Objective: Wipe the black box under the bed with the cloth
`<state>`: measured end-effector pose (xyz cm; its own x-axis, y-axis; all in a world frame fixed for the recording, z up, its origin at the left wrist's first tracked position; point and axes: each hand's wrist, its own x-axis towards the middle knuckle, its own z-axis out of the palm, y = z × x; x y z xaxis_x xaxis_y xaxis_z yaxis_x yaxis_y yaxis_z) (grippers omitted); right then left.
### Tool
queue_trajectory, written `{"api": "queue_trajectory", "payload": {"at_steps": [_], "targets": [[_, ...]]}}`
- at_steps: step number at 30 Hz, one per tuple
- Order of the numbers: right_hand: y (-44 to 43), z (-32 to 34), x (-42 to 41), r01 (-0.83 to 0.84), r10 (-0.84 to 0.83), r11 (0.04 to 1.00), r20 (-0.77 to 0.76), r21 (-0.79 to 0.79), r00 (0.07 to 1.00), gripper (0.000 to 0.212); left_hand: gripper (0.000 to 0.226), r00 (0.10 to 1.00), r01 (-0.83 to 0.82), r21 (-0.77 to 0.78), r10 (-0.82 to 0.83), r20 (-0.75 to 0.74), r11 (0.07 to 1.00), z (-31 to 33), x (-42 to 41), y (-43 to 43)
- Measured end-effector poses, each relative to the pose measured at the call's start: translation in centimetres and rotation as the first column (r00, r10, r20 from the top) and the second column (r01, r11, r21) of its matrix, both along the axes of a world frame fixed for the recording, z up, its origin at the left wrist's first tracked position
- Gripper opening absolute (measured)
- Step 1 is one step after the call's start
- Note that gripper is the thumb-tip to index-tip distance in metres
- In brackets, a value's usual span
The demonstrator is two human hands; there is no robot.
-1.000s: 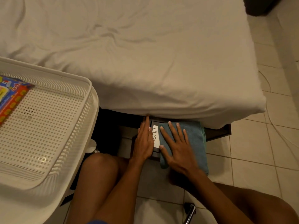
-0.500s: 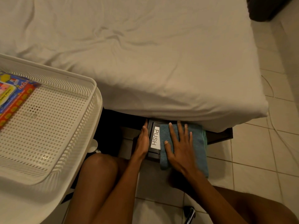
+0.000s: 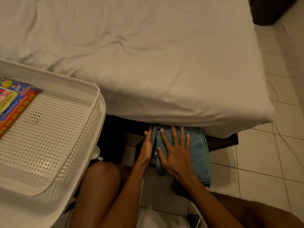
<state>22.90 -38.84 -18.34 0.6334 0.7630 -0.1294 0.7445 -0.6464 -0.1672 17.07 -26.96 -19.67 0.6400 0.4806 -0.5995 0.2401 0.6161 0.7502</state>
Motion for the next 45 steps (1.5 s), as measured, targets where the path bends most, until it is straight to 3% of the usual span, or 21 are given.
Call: {"api": "queue_trajectory", "payload": {"at_steps": [7, 13, 16, 20, 22, 25, 27, 38, 45], "targets": [[1.1, 0.5, 1.6, 0.079, -0.076, 0.994, -0.043, 0.077, 0.996, 0.065, 0.056, 0.998, -0.061, 0.025, 0.061, 0.012, 0.998, -0.9, 0.6, 0.0], [0.4, -0.4, -0.7, 0.072, -0.074, 0.995, 0.027, 0.067, 0.997, 0.065, 0.067, 0.999, -0.034, 0.014, 0.034, -0.003, 0.999, -1.9, -0.3, -0.4], [0.4, -0.3, -1.4, 0.066, -0.067, 0.997, 0.052, 0.036, 0.996, 0.065, 0.061, 0.999, -0.052, 0.000, 0.052, 0.001, 0.999, -1.5, -0.2, -0.3], [-0.1, -0.5, -3.4, 0.040, -0.043, 0.999, 0.088, 0.034, 0.995, 0.064, 0.068, 0.998, -0.038, 0.026, 0.039, -0.039, 0.999, -1.7, -0.4, -0.5], [-0.5, -0.7, -3.8, 0.028, -0.031, 0.999, 0.085, 0.043, 0.996, 0.063, 0.063, 0.996, -0.022, 0.139, 0.034, -0.088, 0.990, -1.8, -0.3, -0.8], [-0.8, -0.8, -2.9, 0.010, -0.013, 0.998, 0.056, 0.056, 0.998, 0.063, 0.050, 0.982, 0.038, 0.438, 0.047, -0.183, 0.898, -1.4, -0.2, -1.0], [-0.9, -0.9, -2.3, 0.000, -0.003, 0.998, 0.040, 0.062, 0.999, 0.063, 0.049, 0.974, 0.112, 0.541, 0.017, -0.226, 0.833, -1.6, -0.3, -0.8], [-5.5, -0.3, 0.4, 0.090, -0.092, 0.987, 0.011, 0.130, 0.996, 0.067, 0.061, 0.959, 0.162, 0.646, 0.035, -0.281, 0.746, -2.1, -0.3, -0.7], [-8.3, -1.3, 1.3, 0.291, -0.276, 0.943, -0.110, 0.164, 0.955, 0.069, 0.048, 0.929, 0.314, 0.796, 0.007, -0.371, 0.518, -0.8, -0.4, -0.8]]}}
